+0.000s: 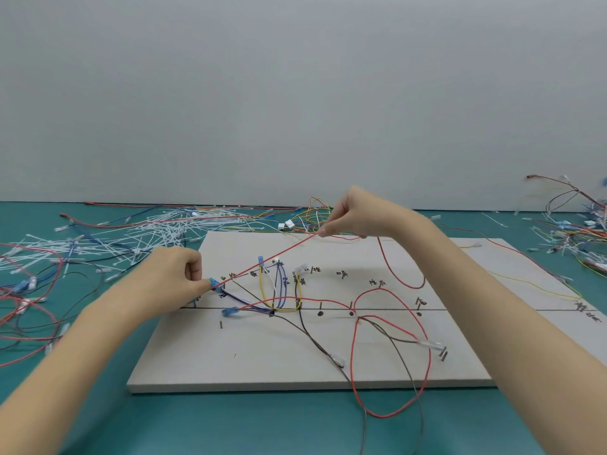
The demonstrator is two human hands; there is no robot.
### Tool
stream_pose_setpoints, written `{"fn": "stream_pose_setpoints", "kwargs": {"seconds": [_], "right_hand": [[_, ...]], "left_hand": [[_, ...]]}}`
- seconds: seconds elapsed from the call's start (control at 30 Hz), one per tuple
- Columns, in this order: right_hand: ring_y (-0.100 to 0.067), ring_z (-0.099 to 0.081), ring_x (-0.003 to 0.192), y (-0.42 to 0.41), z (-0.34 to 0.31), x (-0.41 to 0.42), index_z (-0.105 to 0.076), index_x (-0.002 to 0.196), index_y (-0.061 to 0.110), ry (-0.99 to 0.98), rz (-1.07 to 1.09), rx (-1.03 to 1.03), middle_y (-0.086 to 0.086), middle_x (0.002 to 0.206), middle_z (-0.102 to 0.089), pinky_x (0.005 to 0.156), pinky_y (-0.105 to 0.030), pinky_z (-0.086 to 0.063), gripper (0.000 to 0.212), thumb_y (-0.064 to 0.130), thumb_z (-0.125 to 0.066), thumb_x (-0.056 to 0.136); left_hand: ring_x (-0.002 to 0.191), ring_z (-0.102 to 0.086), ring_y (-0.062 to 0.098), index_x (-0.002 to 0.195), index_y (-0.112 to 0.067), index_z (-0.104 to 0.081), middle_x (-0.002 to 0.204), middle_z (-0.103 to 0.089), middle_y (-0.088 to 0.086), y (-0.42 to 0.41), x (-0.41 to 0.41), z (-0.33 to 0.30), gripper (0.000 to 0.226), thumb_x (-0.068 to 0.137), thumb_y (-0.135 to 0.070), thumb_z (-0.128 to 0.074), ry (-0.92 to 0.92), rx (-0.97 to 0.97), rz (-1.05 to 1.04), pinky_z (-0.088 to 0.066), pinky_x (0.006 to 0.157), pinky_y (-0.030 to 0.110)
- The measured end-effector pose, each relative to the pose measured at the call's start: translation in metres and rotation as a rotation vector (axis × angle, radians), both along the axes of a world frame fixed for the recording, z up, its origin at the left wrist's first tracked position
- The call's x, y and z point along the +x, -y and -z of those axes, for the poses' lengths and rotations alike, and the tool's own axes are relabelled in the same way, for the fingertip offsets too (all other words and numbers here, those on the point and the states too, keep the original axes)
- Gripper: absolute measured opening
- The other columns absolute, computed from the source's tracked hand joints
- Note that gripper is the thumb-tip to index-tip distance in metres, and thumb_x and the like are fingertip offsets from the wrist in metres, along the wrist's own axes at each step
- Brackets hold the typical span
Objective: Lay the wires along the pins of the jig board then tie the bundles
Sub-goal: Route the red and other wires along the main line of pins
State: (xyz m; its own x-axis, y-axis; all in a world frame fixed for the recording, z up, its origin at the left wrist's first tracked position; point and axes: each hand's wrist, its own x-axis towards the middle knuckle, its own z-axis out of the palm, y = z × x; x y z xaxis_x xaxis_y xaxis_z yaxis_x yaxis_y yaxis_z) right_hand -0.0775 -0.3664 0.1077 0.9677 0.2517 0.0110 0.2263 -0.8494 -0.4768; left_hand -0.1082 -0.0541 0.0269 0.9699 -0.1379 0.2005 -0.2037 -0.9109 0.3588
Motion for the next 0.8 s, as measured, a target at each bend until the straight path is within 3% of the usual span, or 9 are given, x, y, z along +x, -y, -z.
{"fn": "stream_pose_setpoints", "kwargs": {"seconds": [0.1, 0.2, 0.3, 0.4, 0.47, 0.53, 0.67, 0.8], "right_hand": [[-0.008, -0.047, 0.055, 0.008, 0.018, -0.003, -0.078, 0.081, 0.036, 0.065, 0.084, -0.112, 0.013, 0.05, -0.054, 0.055, -0.025, -0.033, 0.021, 0.056, -0.071, 0.077], [-0.008, -0.051, 0.06, 0.009, 0.045, -0.014, -0.078, 0.089, 0.036, 0.247, 0.091, -0.112, 0.023, 0.046, -0.054, 0.052, -0.021, -0.03, 0.016, 0.045, -0.066, 0.084], [-0.014, -0.054, 0.066, 0.01, 0.07, -0.028, -0.078, 0.091, 0.033, 0.42, 0.058, -0.146, 0.014, 0.057, -0.061, 0.052, -0.019, -0.026, 0.017, 0.036, -0.061, 0.088], [-0.008, -0.045, 0.058, 0.013, 0.081, -0.036, -0.078, 0.085, 0.033, 0.408, 0.053, -0.101, 0.015, 0.048, -0.049, 0.052, -0.019, -0.025, 0.016, 0.033, -0.062, 0.088], [-0.005, -0.045, 0.057, 0.014, 0.084, -0.039, -0.078, 0.086, 0.032, 0.389, 0.056, -0.08, 0.018, 0.054, -0.057, 0.053, -0.015, -0.026, 0.015, 0.032, -0.063, 0.087], [-0.005, -0.047, 0.063, 0.013, 0.088, -0.041, -0.078, 0.089, 0.032, 0.364, 0.052, -0.078, 0.013, 0.073, -0.071, 0.054, -0.013, -0.029, 0.015, 0.032, -0.063, 0.087], [-0.005, -0.048, 0.062, 0.012, 0.093, -0.042, -0.078, 0.088, 0.031, 0.339, 0.069, -0.04, 0.01, 0.076, -0.073, 0.054, -0.015, -0.029, 0.014, 0.031, -0.064, 0.087], [0.002, -0.051, 0.058, 0.011, 0.098, -0.045, -0.078, 0.086, 0.03, 0.313, 0.081, 0.005, 0.015, 0.064, -0.066, 0.055, -0.019, -0.031, 0.015, 0.03, -0.064, 0.086]], "left_hand": [[0.059, -0.055, 0.006, 0.061, -0.019, -0.059, 0.057, -0.06, -0.008, 0.001, -0.001, 0.001, 0.023, 0.08, -0.026, -0.072, -0.01, 0.02, 0.007, -0.035, 0.051, 0.022], [0.064, -0.058, 0.009, 0.066, -0.02, -0.061, 0.062, -0.064, -0.007, 0.0, -0.002, 0.001, 0.022, 0.083, -0.03, -0.069, -0.073, 0.013, -0.002, -0.038, 0.054, 0.025], [0.069, -0.06, 0.012, 0.071, -0.019, -0.063, 0.068, -0.067, -0.005, -0.003, 0.0, -0.001, 0.021, 0.086, -0.032, -0.067, -0.134, -0.01, -0.015, -0.042, 0.058, 0.027], [0.07, -0.059, 0.013, 0.074, -0.02, -0.062, 0.072, -0.065, -0.005, -0.002, -0.002, -0.002, 0.018, 0.09, -0.029, -0.064, -0.108, -0.004, -0.002, -0.041, 0.059, 0.028], [0.07, -0.057, 0.011, 0.075, -0.021, -0.062, 0.073, -0.062, -0.006, 0.004, -0.005, -0.004, 0.017, 0.092, -0.025, -0.062, 0.009, -0.044, 0.044, -0.04, 0.061, 0.029], [0.066, -0.054, 0.007, 0.073, -0.024, -0.065, 0.071, -0.061, -0.008, 0.014, -0.011, -0.007, 0.016, 0.089, -0.024, -0.066, 0.099, -0.153, 0.133, -0.039, 0.061, 0.024], [0.068, -0.057, 0.006, 0.073, -0.036, -0.074, 0.08, -0.065, -0.017, 0.038, -0.025, -0.004, 0.009, 0.077, -0.031, -0.08, -0.089, -0.342, 0.341, -0.041, 0.06, 0.012], [0.075, -0.055, 0.002, 0.076, -0.035, -0.076, 0.087, -0.059, -0.013, 0.048, -0.028, 0.009, 0.01, 0.075, -0.027, -0.083, -0.146, -0.277, 0.399, -0.041, 0.068, 0.01]]}}
